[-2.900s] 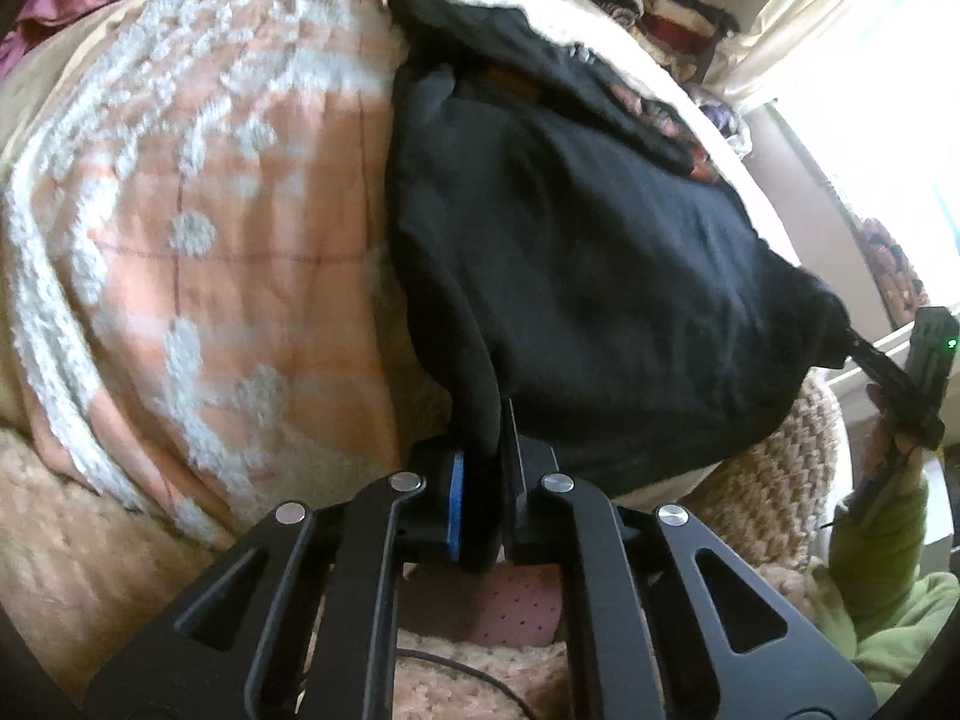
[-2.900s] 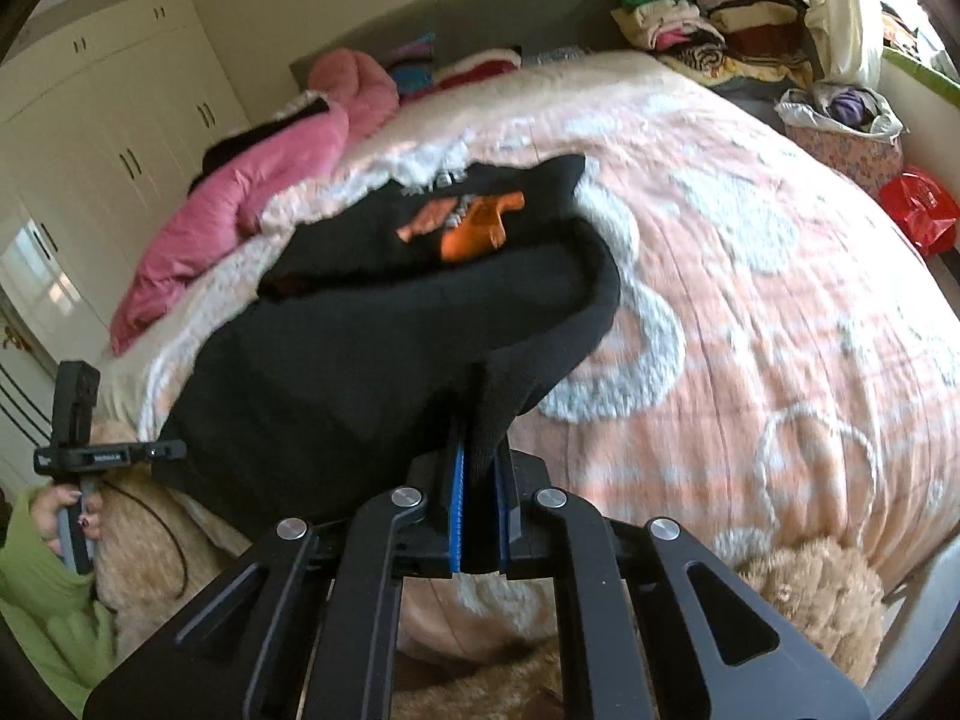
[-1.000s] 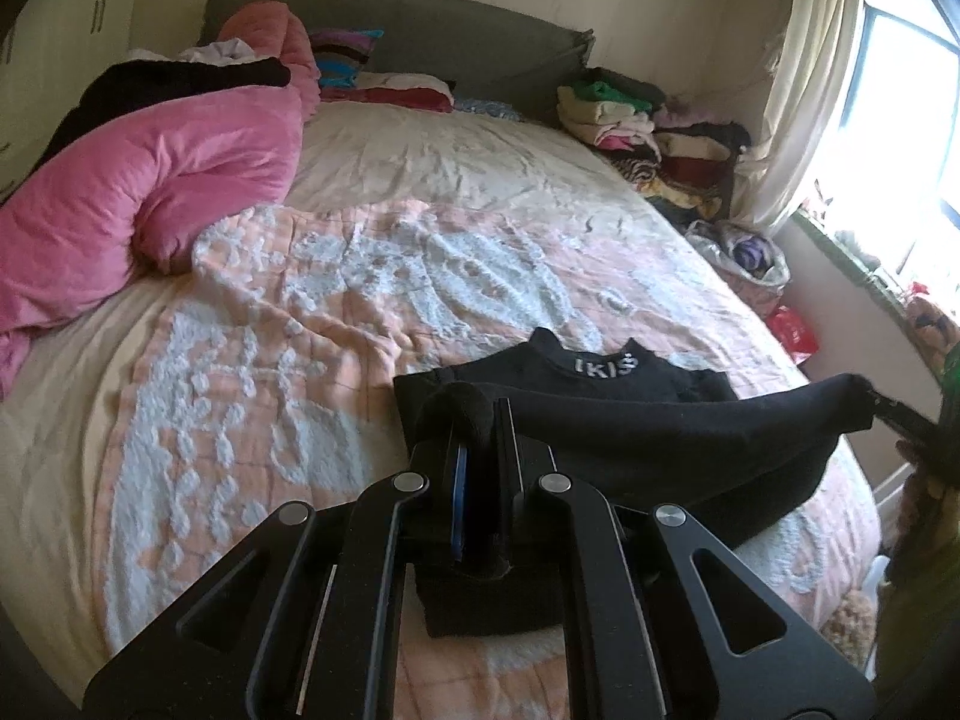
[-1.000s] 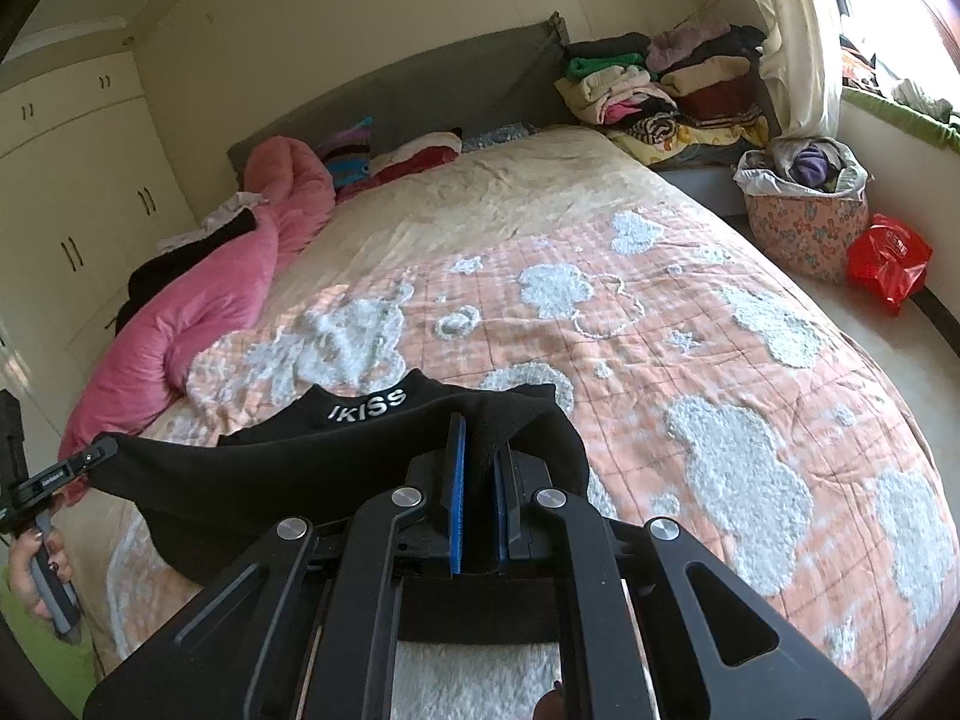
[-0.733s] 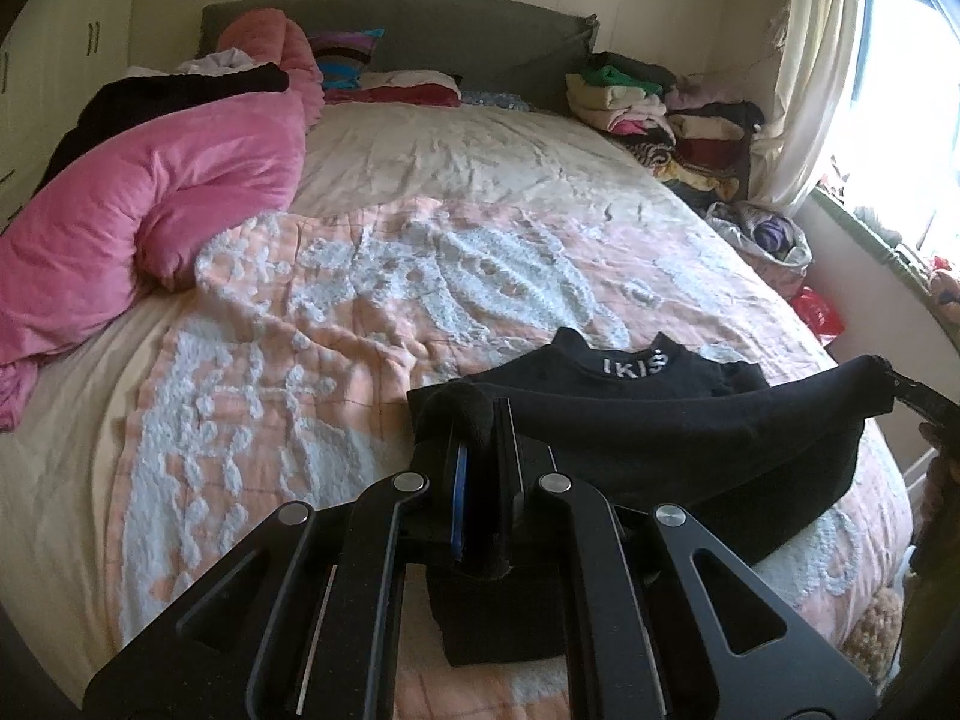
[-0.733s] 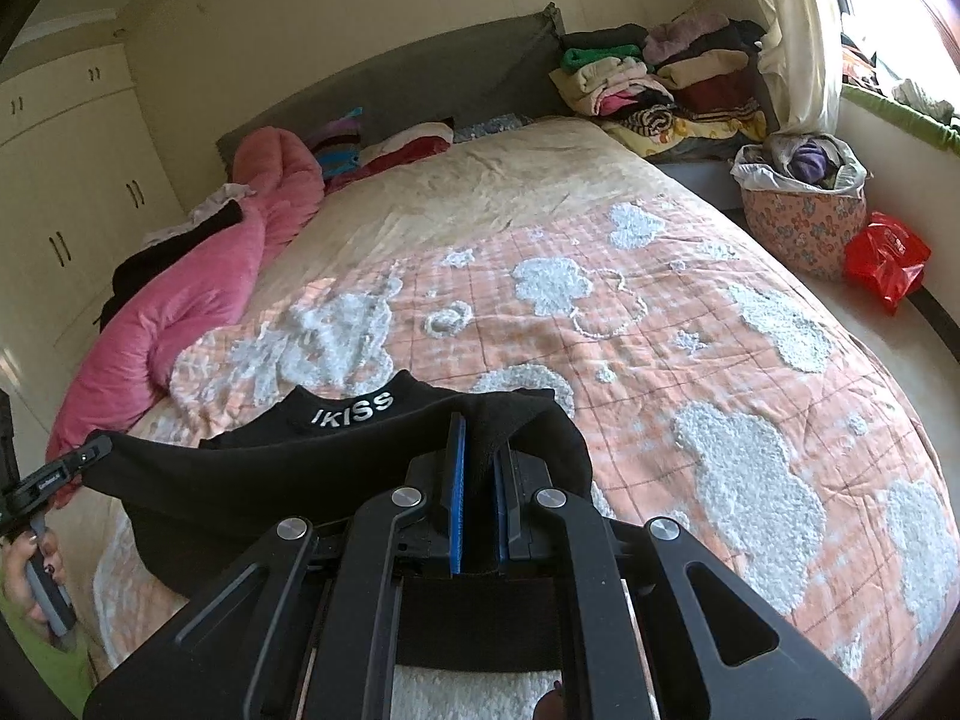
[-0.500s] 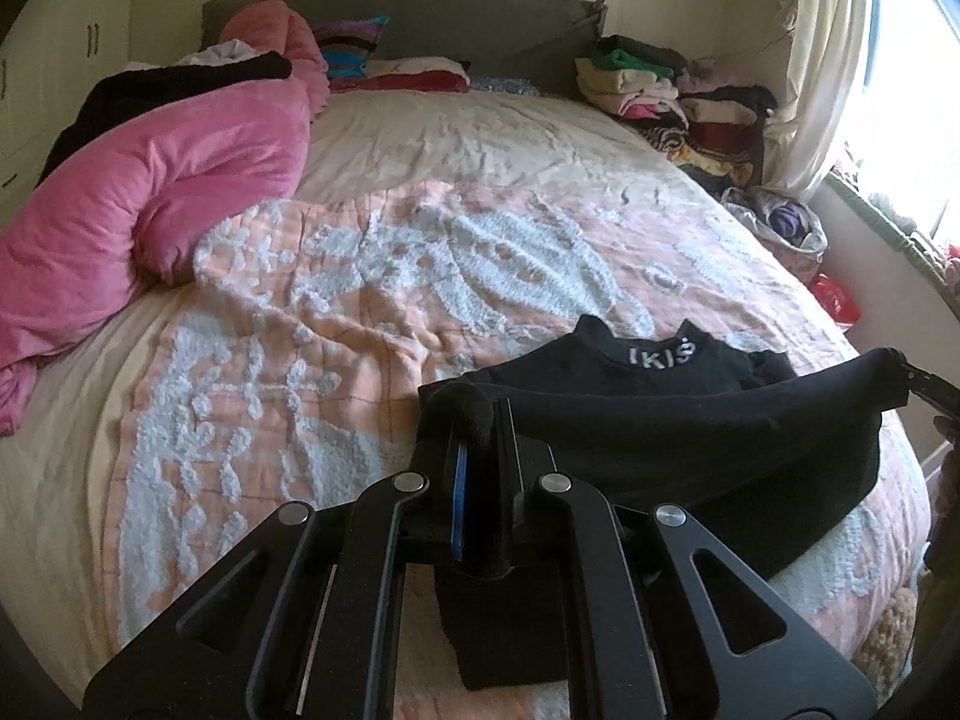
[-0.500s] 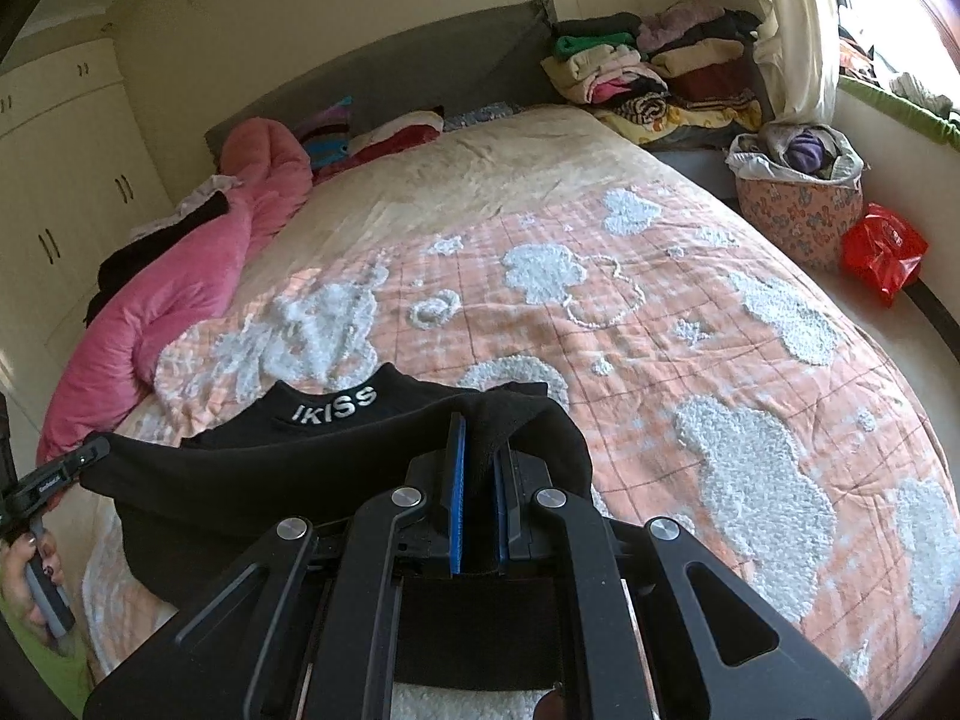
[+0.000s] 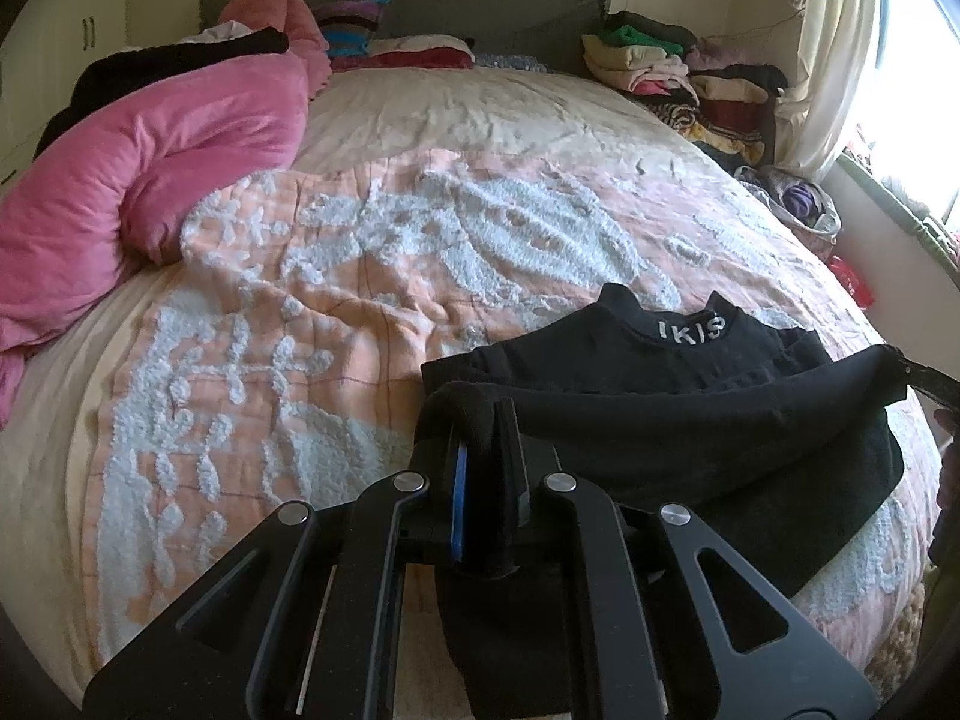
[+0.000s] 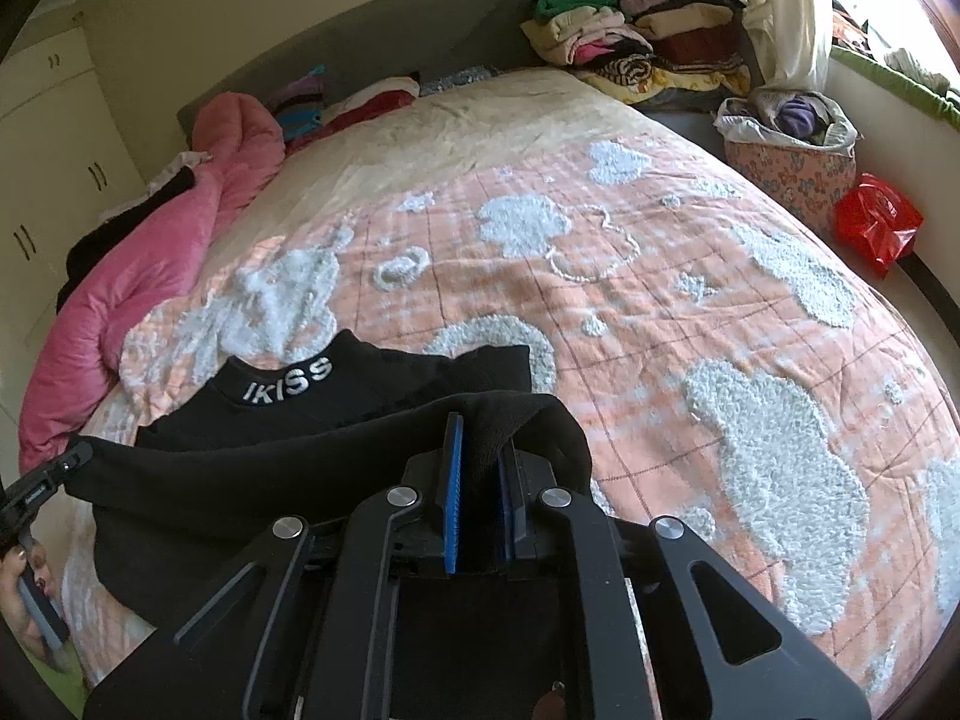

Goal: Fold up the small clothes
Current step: 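Lift the hem with both tools and fold it over toward the collar, then lower the folded hem onto the shirt and open both tools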

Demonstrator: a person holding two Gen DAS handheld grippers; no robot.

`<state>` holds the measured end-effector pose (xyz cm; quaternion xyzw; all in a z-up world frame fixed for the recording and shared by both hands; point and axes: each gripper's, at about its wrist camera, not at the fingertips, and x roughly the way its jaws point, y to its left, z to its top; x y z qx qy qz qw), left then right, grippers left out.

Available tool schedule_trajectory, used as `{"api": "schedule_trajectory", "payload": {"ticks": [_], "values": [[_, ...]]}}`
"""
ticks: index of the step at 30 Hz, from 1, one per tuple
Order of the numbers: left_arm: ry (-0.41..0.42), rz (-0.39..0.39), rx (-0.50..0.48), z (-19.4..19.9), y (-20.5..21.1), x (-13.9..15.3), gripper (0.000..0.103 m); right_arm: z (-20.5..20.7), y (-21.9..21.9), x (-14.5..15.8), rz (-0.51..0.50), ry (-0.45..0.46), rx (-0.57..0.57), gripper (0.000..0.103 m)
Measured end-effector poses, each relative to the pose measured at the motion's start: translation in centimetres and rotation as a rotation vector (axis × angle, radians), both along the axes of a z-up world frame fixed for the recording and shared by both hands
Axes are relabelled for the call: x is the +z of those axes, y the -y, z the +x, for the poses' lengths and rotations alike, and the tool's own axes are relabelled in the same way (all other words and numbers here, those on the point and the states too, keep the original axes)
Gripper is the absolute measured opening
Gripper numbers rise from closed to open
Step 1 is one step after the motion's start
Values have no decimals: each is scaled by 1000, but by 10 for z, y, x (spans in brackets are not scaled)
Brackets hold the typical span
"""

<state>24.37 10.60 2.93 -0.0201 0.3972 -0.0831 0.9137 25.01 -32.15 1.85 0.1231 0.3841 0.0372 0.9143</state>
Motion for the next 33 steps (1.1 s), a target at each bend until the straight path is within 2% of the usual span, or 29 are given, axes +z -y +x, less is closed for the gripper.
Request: {"api": "schedule_trajectory", "payload": {"ticks": [2,4,6,7,8,11,15,18,20,21,22,24,29,33], "values": [[2,-9,-1,-1,-1,-1,5,0,-1,-2,-8,-2,0,23],[6,-16,-5,-2,-1,0,5,-3,-2,-1,-12,11,8,27],[16,-23,-8,-5,-1,2,5,-7,-5,1,-39,25,11,38],[23,-25,-11,-7,0,4,7,-9,-6,3,-62,34,3,56],[30,-28,-16,-8,1,6,8,-14,-6,6,-87,56,-12,61],[47,-31,-37,-17,5,9,10,-23,-4,12,-104,89,-13,61],[101,-16,-44,-32,9,18,25,-38,-4,15,-120,113,9,59],[124,-44,-64,-42,12,23,25,-48,-11,11,-129,98,60,41],[97,-52,-102,-44,18,20,25,-53,-22,2,-151,62,126,23],[75,-54,-125,-45,23,17,22,-54,-27,-2,-162,49,147,21],[38,-62,-156,-44,30,10,12,-55,-33,-6,-177,34,171,18],[-33,-49,-203,-43,43,-5,5,-54,-43,-17,-214,-2,202,17],[-111,28,-230,-38,66,-37,5,-37,-51,-40,-256,-78,192,17],[-86,67,-198,-27,69,-43,5,-18,-45,-52,-243,-86,167,13]]}}
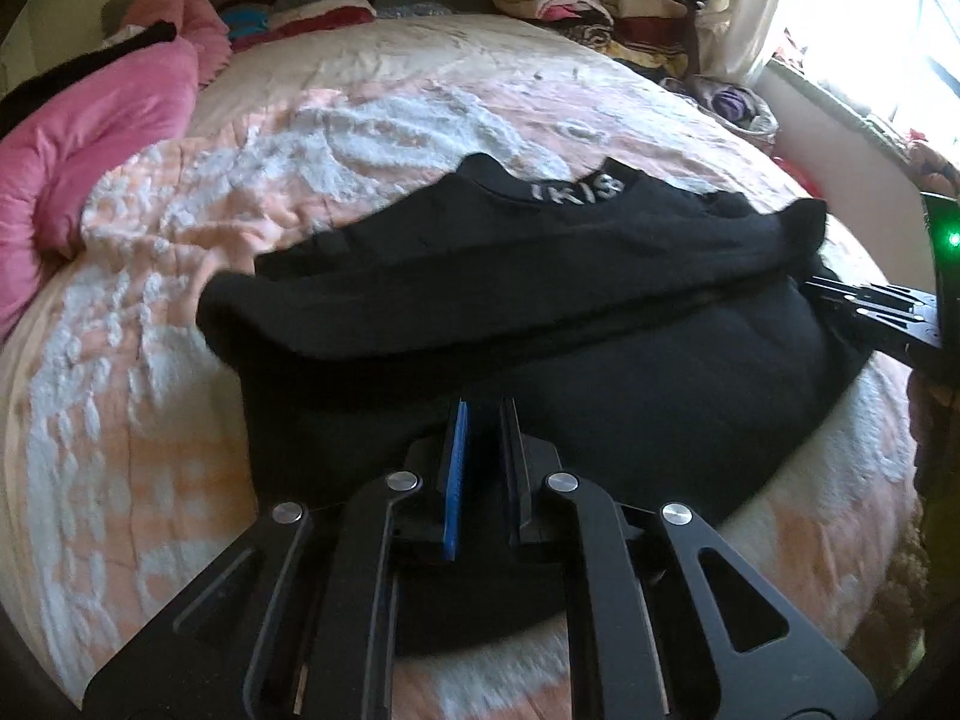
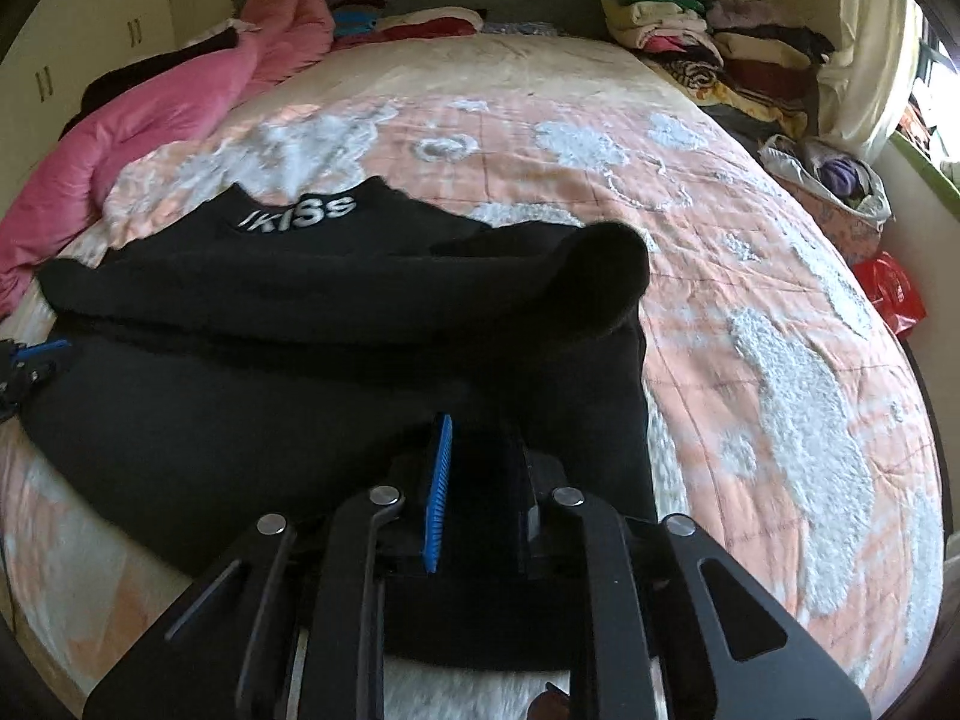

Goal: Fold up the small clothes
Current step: 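Lower the folded hem onto the shirt and open both tools, then withdraw both open tools from the folded shirt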

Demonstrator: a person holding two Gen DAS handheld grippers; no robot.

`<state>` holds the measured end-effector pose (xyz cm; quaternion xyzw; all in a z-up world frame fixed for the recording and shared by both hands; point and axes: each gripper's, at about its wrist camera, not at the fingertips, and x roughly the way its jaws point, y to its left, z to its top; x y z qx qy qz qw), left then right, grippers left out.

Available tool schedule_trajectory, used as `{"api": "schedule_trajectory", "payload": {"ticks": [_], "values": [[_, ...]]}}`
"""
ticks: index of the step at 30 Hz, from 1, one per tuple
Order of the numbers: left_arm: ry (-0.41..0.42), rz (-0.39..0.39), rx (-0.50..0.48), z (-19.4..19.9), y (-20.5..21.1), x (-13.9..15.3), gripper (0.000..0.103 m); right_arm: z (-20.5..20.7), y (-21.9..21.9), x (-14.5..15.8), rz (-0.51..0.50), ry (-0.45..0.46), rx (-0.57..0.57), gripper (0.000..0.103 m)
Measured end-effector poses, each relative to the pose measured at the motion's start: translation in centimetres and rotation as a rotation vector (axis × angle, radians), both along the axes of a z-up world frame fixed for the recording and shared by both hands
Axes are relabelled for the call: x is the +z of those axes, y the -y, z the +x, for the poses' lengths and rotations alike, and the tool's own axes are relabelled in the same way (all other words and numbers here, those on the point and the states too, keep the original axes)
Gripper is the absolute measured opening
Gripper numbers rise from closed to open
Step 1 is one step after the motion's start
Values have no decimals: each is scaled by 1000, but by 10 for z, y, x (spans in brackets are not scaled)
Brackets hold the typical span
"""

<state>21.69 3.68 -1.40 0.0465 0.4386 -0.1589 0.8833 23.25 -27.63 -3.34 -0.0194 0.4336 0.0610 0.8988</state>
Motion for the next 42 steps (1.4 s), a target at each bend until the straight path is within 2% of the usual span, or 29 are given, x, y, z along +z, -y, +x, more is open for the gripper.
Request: {"api": "schedule_trajectory", "payload": {"ticks": [4,10,17,19,21,23,24,27,29,30,31,32,33,34,35,38,42], "values": [[18,41,25,18,-1,0,5,19,0,-1,-6,17,-7,10],[57,37,69,46,-14,6,5,47,0,6,-14,44,-12,10],[96,-28,161,58,-45,24,5,76,20,28,34,88,-100,11],[98,-52,180,58,-54,28,13,78,26,33,31,98,-116,12],[94,-71,194,57,-60,29,22,77,34,36,34,101,-122,18],[80,-82,211,59,-65,27,26,76,39,33,29,91,-125,39],[72,-81,221,61,-66,25,28,77,41,29,33,69,-117,44],[41,-59,258,65,-69,14,37,80,42,15,20,13,-110,46],[23,-68,261,69,-70,8,37,82,40,7,22,-13,-106,46],[17,-73,257,70,-70,6,37,83,39,4,27,-17,-106,46],[15,-74,249,70,-69,3,37,84,38,2,35,-18,-104,40],[17,-69,238,71,-67,2,37,84,38,1,59,-15,-94,23],[19,-56,221,70,-64,1,26,83,37,2,76,-13,-87,17],[22,-45,214,70,-62,0,3,82,36,3,85,-7,-86,12],[30,-42,205,69,-61,1,2,80,35,5,76,4,-90,8],[73,-60,208,66,-65,13,2,74,37,16,94,49,-92,7],[136,-31,222,61,-66,25,1,73,48,26,126,99,-121,7]]}}
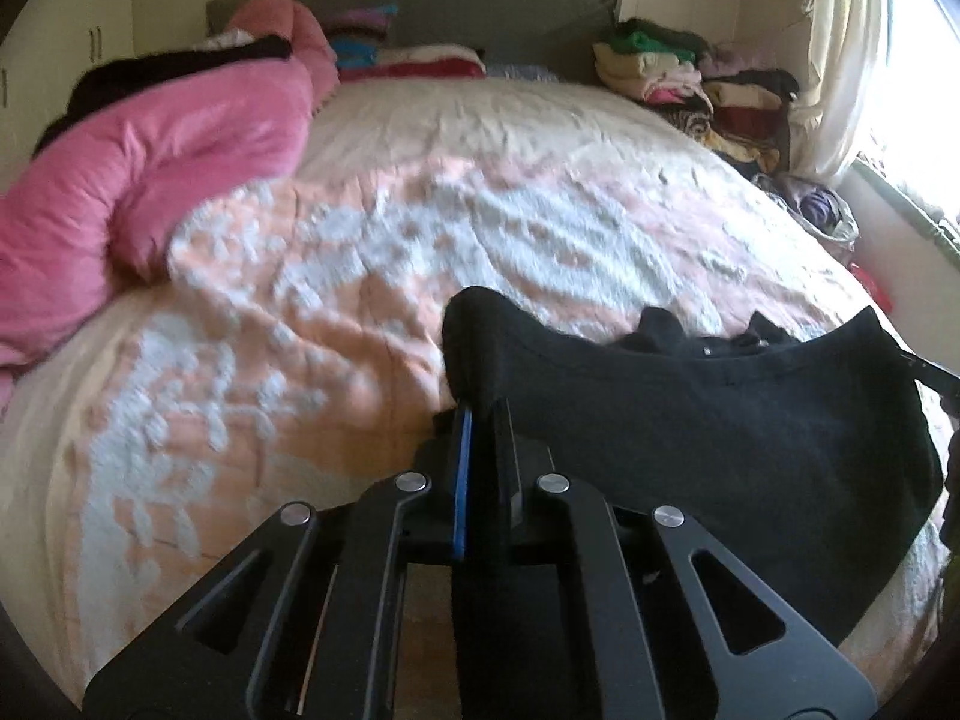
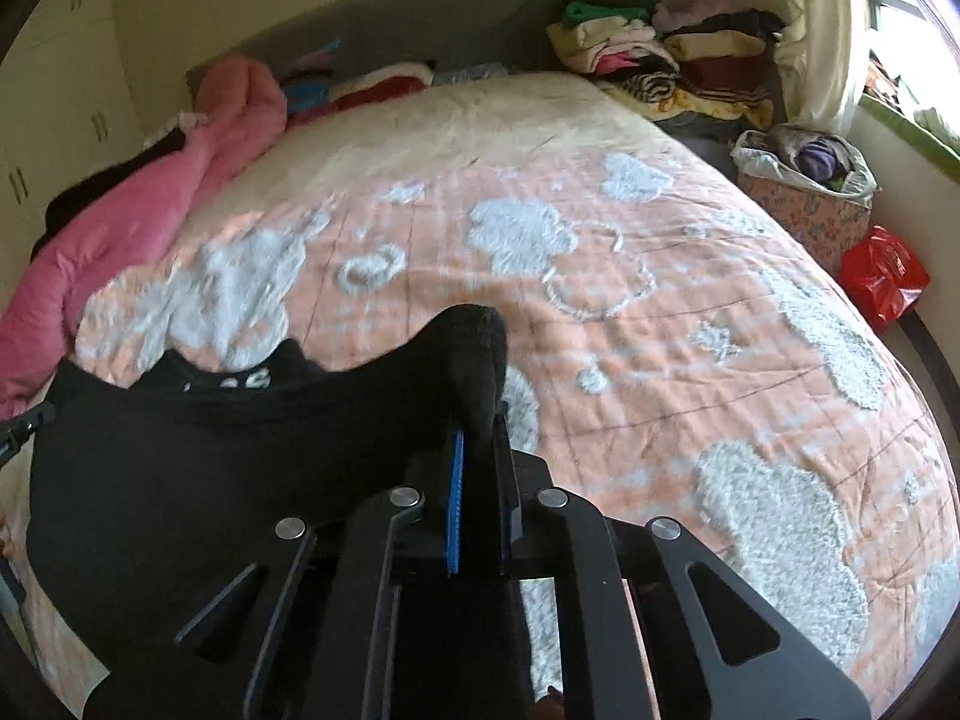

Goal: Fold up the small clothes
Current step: 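Withdraw both open tools from the folded shirt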

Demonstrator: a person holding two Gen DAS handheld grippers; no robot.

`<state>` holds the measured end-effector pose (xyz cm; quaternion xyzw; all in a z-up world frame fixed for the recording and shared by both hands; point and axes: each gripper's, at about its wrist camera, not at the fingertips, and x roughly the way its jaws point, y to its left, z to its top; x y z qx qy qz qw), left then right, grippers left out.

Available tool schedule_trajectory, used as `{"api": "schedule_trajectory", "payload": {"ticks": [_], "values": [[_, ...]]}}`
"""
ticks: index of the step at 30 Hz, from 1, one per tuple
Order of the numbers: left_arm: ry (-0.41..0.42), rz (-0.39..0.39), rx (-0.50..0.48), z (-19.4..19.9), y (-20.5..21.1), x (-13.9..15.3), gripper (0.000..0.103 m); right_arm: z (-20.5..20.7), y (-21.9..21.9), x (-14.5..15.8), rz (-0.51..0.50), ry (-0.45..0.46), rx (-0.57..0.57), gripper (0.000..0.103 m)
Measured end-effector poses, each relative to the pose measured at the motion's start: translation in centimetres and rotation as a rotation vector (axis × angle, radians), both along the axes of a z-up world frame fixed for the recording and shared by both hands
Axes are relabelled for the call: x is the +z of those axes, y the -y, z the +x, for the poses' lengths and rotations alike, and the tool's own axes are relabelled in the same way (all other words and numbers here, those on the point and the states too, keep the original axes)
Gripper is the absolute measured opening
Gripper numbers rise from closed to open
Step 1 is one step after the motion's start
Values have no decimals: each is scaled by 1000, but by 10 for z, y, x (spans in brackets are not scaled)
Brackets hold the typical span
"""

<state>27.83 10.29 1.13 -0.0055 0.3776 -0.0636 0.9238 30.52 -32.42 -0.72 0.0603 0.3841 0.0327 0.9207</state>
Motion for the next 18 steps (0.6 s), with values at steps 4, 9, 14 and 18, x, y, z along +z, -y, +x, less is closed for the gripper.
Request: {"api": "schedule_trajectory", "payload": {"ticks": [4,9,14,18], "values": [[-51,29,11,7,2,-17,1,5,1,-17,-23,-53,-20,7],[-59,49,14,5,4,-22,2,0,0,-25,-31,-74,-44,8],[-55,54,20,0,3,-22,5,-8,-1,-26,-68,-95,-62,23],[-40,60,10,-8,6,-15,8,-23,-3,-20,-74,-75,-63,43]]}}
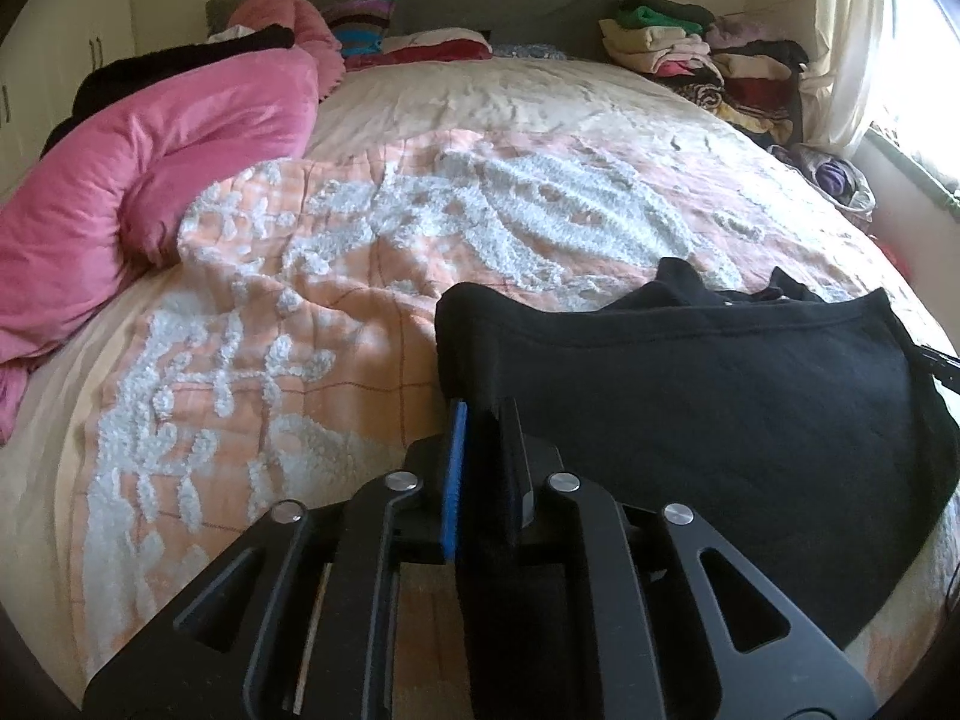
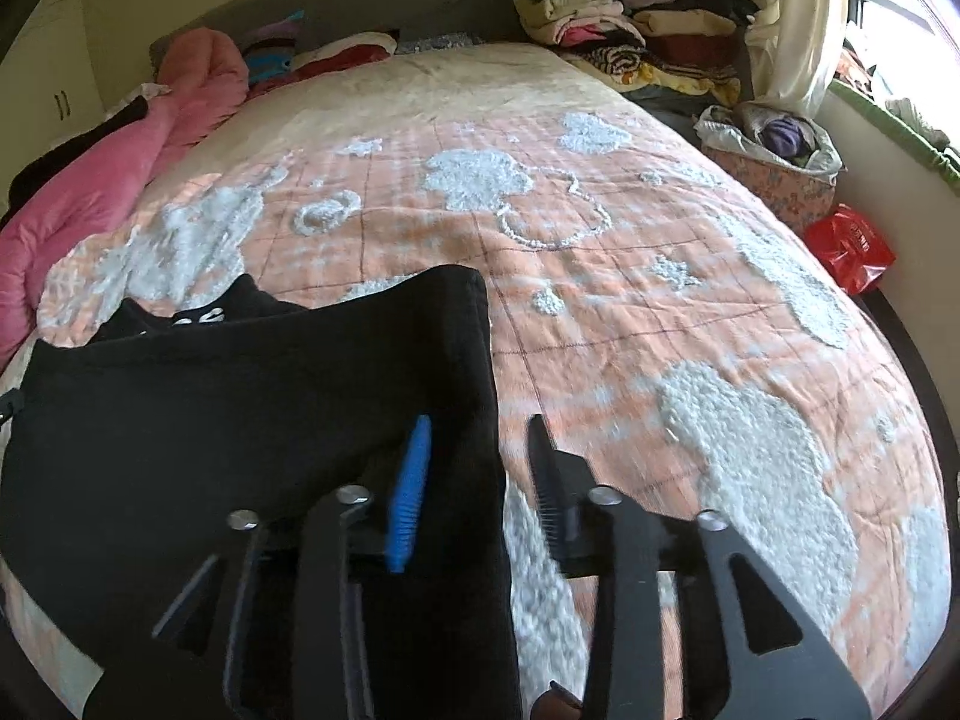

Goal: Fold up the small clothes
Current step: 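Withdraw both open tools from the folded shirt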

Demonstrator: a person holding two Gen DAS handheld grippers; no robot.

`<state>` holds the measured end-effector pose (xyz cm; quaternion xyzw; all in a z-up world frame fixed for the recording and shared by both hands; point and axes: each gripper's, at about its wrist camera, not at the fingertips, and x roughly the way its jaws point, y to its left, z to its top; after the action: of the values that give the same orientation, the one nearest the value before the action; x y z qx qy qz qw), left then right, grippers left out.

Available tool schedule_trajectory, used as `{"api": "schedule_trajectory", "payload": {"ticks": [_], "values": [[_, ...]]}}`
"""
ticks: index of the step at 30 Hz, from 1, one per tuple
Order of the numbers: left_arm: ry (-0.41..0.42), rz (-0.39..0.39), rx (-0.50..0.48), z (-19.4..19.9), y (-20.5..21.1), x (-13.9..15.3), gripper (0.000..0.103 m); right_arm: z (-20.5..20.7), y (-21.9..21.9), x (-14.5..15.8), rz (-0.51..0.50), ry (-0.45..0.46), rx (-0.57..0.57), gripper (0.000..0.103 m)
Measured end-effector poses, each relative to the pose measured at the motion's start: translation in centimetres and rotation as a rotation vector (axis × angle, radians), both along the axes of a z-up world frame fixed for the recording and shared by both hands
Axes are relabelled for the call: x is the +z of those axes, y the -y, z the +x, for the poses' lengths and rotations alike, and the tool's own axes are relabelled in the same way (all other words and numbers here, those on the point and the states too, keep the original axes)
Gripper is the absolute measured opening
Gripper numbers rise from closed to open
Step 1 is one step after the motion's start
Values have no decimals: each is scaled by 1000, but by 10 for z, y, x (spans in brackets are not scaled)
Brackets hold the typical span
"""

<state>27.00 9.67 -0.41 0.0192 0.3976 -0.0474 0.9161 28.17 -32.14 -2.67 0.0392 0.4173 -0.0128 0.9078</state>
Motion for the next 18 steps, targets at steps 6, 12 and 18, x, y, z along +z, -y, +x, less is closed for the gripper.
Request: {"api": "schedule_trajectory", "payload": {"ticks": [6,12,18], "values": [[24,-12,-9,-16,1,10,23,-35,-11,18,34,56,46,69],[19,-40,-36,-41,5,18,31,-68,-34,28,65,82,122,70],[17,-53,-55,-56,11,21,39,-85,-53,27,45,69,179,70]]}}
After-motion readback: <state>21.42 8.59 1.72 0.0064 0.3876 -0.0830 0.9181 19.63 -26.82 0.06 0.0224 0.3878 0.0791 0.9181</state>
